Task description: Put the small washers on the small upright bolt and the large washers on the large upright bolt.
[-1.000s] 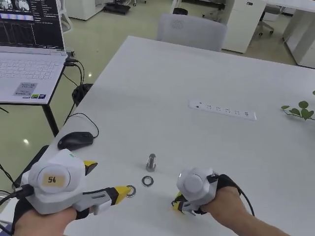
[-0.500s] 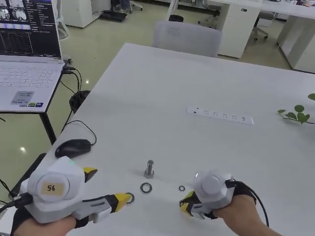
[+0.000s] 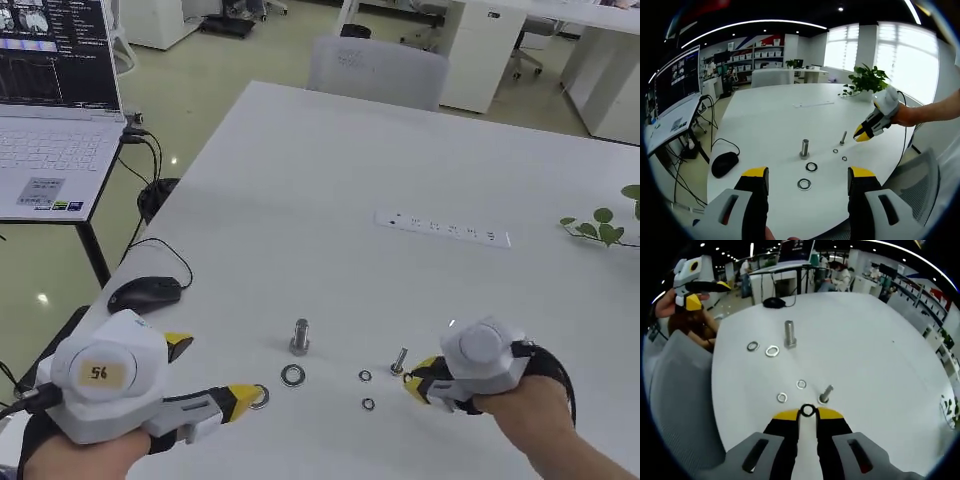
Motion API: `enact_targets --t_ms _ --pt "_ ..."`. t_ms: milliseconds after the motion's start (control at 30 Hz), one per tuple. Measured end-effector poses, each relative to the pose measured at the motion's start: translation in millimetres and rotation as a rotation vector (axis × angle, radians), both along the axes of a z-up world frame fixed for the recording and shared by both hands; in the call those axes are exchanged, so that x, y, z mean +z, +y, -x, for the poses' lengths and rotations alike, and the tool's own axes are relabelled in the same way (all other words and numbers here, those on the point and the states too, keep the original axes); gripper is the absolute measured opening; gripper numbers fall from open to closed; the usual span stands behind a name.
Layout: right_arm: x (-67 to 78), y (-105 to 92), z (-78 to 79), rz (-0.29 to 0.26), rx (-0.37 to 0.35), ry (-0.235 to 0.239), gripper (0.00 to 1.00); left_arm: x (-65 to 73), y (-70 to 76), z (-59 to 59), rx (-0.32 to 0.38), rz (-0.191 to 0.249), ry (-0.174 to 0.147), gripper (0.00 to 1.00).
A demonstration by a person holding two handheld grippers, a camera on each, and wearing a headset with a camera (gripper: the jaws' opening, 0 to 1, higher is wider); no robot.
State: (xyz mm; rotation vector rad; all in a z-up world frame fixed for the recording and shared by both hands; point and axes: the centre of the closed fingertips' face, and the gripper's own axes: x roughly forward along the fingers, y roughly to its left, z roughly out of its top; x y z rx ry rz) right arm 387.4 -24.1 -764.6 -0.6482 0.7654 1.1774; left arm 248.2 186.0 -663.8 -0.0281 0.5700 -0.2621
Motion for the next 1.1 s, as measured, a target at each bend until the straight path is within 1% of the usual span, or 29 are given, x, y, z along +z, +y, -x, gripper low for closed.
enact_targets --t_ms 100,267,400,500,667,767,900,1000,1100 --pt "4.2 -5.9 -9.6 -0.001 -0.018 -0.009 0.14 -0.2 0.0 -0.5 0.0 0.0 0.001 0.63" --pt "10.9 -6.0 -20.6 0.0 -0.021 -0.025 0.14 -0.4 0.8 -1.1 0.006 0.008 -0.001 0.63" --pt "16.2 -0.5 -26.2 0.005 0.0 -0.037 0.14 -0.9 1.1 -0.4 0.007 0.006 0.002 0.63" --pt "18.0 6.6 -31.2 0.024 0.043 -0.054 0.14 -2.5 1.7 0.9 0.011 0.01 0.006 0.63" --pt "17.4 17.7 -30.5 0.05 0.103 -0.052 0.14 -3.8 3.2 2.6 0.013 0.01 0.011 0.63" --pt "15.6 22.0 -31.5 0.065 0.125 -0.057 0.14 -3.7 4.7 2.3 0.017 0.009 0.011 0.63" --pt "12.6 23.5 -30.7 0.082 0.138 -0.049 0.14 -2.7 6.5 2.0 0.022 0.009 0.007 0.63" --pt "9.4 22.4 -31.0 0.101 0.155 -0.05 0.14 -2.6 7.2 2.1 0.024 0.01 0.006 0.63" --pt "8.6 22.5 -31.4 0.11 0.164 -0.05 0.14 -3.0 7.3 2.1 0.026 0.011 0.008 0.63"
